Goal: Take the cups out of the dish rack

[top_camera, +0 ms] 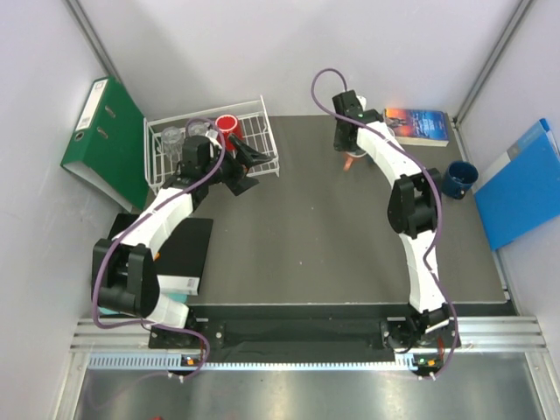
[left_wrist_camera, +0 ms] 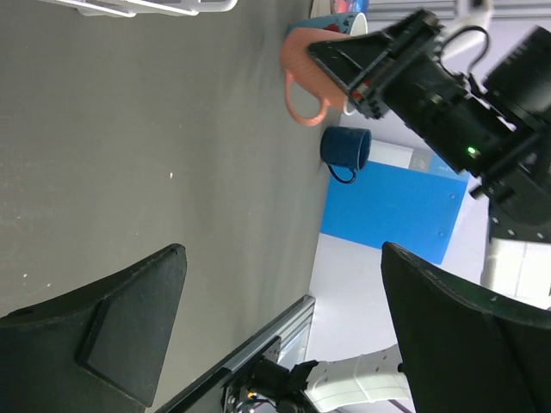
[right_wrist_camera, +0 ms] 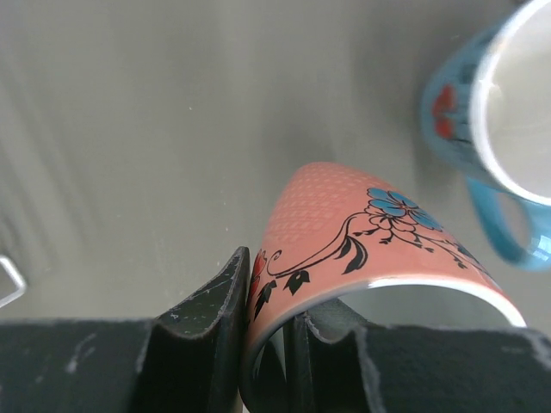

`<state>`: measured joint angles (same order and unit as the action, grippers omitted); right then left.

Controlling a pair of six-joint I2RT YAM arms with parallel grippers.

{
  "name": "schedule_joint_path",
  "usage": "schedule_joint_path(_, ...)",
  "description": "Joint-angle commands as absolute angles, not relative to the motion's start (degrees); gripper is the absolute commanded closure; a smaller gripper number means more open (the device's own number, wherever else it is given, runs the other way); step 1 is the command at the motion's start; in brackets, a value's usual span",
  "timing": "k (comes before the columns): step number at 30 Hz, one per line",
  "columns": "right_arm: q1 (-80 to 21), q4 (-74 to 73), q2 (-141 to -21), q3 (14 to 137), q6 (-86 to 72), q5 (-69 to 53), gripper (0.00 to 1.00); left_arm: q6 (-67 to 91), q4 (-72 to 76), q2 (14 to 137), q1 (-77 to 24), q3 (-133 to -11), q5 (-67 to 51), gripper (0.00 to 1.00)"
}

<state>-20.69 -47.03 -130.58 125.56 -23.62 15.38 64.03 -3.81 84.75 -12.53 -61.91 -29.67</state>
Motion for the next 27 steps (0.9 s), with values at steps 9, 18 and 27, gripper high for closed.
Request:
schedule_joint_path(9,-18.4,-44.2,-134.6,130.4,-24.5,12.7,1.0,62.3,-5.5,84.1,-12.7,-63.0,-30.2,0.01)
schedule_joint_path(18,-18.3,-43.6,-135.7,130.3,-24.5,11.1,0.88,62.6,-5.2,84.5,-12.7,-62.3,-30.1,0.01)
schedule_joint_path(27,-18.6,-43.1,-135.7,130.5,-24.8,9.8,0.7,62.8,-5.2,83.7,-13.0,-61.4,-30.1,0.01)
